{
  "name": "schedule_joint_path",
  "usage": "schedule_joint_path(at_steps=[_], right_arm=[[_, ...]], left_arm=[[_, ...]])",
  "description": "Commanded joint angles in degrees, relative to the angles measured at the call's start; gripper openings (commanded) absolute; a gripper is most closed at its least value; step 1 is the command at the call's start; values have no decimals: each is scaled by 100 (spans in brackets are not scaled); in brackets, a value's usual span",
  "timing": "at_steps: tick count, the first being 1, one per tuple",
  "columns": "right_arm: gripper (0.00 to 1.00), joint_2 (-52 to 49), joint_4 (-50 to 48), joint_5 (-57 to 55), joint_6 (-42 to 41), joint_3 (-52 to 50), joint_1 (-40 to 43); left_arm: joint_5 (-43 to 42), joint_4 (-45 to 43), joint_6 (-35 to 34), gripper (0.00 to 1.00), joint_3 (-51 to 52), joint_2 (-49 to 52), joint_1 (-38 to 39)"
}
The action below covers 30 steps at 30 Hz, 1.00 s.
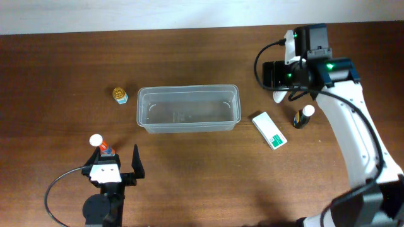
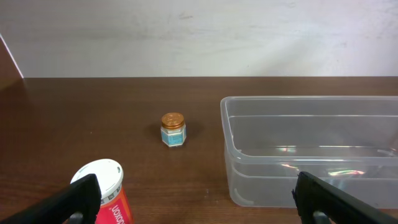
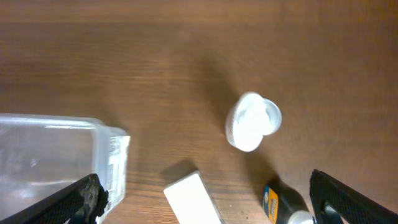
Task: Pack container
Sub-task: 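Move the right gripper over the white spray bottle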
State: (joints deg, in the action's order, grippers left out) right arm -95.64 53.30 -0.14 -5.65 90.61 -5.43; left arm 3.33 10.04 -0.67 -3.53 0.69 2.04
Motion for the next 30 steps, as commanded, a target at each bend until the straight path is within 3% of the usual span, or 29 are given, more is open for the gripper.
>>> schedule_joint_path(at_steps=[1,10,21,30], right_arm=[[99,-173,57,-243,-719,68,293],[100,-555,103,-11,-728,-48,514],[94,-973,-133,-9,-734,-323,507],[91,-1029,-831,-11,-728,-920,507]], left_arm=[[-61,-4,24,99,55,-35,-35],[-61,-4,24,99,55,-35,-35],[-61,-4,24,99,55,-35,-35],[-61,-4,24,99,55,-35,-35]])
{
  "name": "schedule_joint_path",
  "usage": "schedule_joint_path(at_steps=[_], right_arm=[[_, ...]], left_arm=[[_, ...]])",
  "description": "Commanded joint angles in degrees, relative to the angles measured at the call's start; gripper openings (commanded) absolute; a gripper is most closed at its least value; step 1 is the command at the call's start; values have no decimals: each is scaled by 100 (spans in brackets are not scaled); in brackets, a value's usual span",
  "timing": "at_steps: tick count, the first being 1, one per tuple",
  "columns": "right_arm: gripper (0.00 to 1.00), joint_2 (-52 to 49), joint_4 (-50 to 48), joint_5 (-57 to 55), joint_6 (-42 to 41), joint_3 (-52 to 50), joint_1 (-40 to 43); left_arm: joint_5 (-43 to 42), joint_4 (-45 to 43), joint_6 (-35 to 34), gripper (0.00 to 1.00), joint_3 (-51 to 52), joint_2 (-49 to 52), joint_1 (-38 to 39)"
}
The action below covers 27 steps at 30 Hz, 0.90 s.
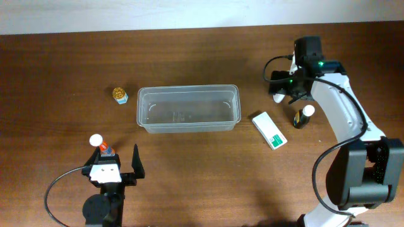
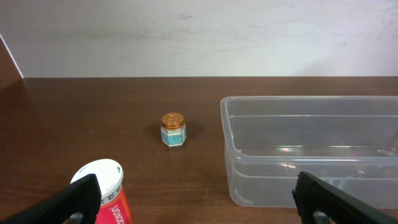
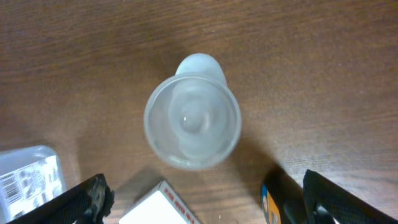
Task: Pack container
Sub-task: 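Move the right gripper over the white spray bottle, then lower and close the right gripper on the white spray bottle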
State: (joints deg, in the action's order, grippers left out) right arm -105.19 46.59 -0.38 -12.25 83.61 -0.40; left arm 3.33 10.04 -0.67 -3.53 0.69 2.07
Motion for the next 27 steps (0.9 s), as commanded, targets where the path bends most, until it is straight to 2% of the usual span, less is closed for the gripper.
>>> schedule_joint_path(at_steps=[1,8,13,22,27], right_arm=[[90,-74,-280,13,-66,-310,4],[84,-96,-1071,13,-15,-811,4],[74,-96,-1510,13,0,-988,4],[63,-166,-1834,9,151,-1036,4],[61,-330,-1985,15,149,-1036,4]], left_arm=[[-61,-4,24,99,55,-35,-37],[-61,-4,24,99,55,-35,-37],[-61,-4,24,99,55,-35,-37],[-61,-2,24,99,55,-35,-37],[-61,-4,24,100,55,-35,-37]])
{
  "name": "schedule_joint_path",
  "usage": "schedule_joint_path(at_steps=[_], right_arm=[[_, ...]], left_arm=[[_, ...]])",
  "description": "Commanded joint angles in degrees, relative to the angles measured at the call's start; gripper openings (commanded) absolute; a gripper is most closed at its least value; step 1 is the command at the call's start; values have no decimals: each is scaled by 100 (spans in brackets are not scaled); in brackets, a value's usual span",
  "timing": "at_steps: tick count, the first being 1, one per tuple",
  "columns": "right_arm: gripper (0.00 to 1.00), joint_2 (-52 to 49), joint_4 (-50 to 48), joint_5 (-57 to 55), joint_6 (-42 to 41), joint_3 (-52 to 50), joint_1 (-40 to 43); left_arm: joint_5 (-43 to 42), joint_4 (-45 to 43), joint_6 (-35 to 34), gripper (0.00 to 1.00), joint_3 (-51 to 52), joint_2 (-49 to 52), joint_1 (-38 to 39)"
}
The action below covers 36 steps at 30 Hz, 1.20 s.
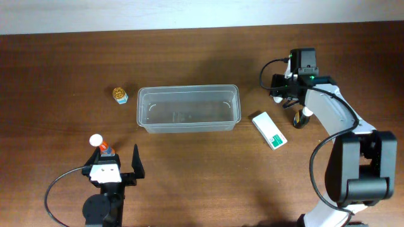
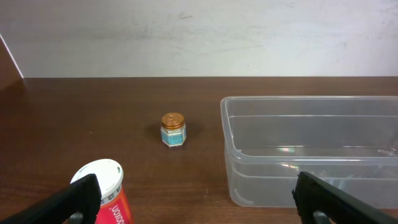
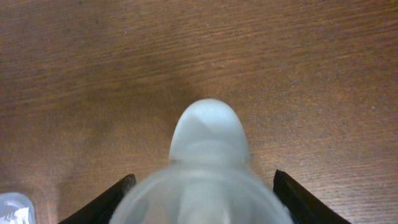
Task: Pack container
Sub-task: 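Lower and close the right gripper on the white spray bottle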
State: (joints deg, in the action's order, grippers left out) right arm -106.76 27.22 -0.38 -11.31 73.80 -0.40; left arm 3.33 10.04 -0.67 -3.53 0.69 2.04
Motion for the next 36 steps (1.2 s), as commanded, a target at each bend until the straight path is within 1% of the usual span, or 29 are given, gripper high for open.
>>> schedule_joint_path(at_steps=[1,3,5,17,18,22,23,27,31,32,36], right_arm=[[61,-236,-70,15,52,-55,4],[57,-295,-83,15,55,-55,4],[51,-304,-111,13,57,-55,4],[37,-302,-264,13,168,-50,4],[35,-299,-262,13,190,-50,4],[32,-299,-262,13,221,-33,4],[29,-297,-260,13,254,-22,4],[24,-232,-238,15,345,46,4],[23,-55,-238,13,402,52,4],[20,13,-238,13,409,52,4],[18,186,-227,13,492,52,4]], left_arm=[[-61,-4,24,99,55,-35,-35],[-61,-4,24,100,55,-35,-35],[-61,-4,24,99,55,-35,-35],[-61,-4,24,99,55,-35,-35],[-61,-4,24,99,55,-35,-35],[-61,-4,24,99,55,-35,-35],[-61,-4,24,99,55,-35,-35],[-61,-4,24,99,55,-35,-35],[-61,-4,24,99,55,-35,-35],[-61,-4,24,99,55,-35,-35],[-61,-4,24,99,55,-35,-35]])
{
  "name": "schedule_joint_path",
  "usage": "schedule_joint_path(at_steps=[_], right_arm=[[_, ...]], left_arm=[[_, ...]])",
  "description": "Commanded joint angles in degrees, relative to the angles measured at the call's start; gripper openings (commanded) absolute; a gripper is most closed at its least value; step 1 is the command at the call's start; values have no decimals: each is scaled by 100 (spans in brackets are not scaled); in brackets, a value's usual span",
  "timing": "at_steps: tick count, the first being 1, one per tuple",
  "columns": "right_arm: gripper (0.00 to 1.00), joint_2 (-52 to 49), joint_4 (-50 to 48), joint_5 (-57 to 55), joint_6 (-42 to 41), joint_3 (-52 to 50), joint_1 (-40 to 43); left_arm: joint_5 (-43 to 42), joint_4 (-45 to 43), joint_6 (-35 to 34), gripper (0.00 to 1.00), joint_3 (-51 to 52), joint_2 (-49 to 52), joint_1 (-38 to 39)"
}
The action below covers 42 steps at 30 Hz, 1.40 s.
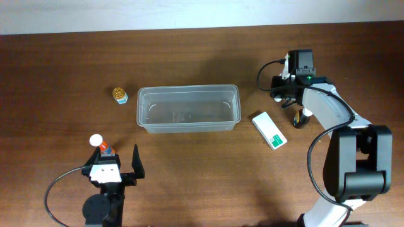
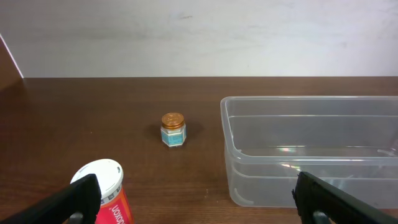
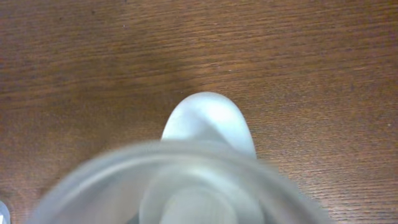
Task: Pack container
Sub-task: 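Lower and close the right gripper on the white spray bottle, then carry the spray bottle with the right gripper over the container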
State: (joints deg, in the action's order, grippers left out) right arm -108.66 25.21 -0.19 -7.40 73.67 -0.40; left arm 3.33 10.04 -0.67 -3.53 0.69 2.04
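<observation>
The clear plastic container (image 1: 188,108) stands open mid-table, and shows at the right in the left wrist view (image 2: 311,149). My right gripper (image 1: 283,93) is down over a white bottle (image 1: 276,96). The bottle's blurred top (image 3: 186,186) fills the lower right wrist view and hides the fingers. My left gripper (image 2: 199,208) stands open at the near left, with a red bottle with a white cap (image 2: 102,190) just inside its left finger (image 2: 78,199), untouched.
A small gold-lidded jar (image 1: 119,94) stands left of the container. A white box with a green label (image 1: 270,130) lies right of it. A dark bottle with a white cap (image 1: 301,117) stands close beside the right arm.
The right gripper has come lower onto the white bottle: its top now fills the wrist view and covers the fingers, which showed on either side before. The left arm has not moved.
The right gripper stood open high above the white bottle, box and dark bottle. Then it was centred lower over the white bottle. Then its fingers flanked the bottle, and now the bottle's top fills the wrist view. The left arm stayed still throughout.
</observation>
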Motion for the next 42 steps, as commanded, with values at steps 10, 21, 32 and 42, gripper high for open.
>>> schedule_joint_path(at_steps=[10,21,32,42], right_arm=[[15,846,160,37,101,72,0],[16,2009,553,752,118,103,-413],[16,2813,1410,750,-509,103,-1700],[16,2586,1596,481,-1314,101,-2299]], left_arm=[[-61,-2,24,99,55,-35,-35],[-61,-4,24,99,55,-35,-35],[-61,-4,24,99,55,-35,-35],[-61,-4,24,99,55,-35,-35]])
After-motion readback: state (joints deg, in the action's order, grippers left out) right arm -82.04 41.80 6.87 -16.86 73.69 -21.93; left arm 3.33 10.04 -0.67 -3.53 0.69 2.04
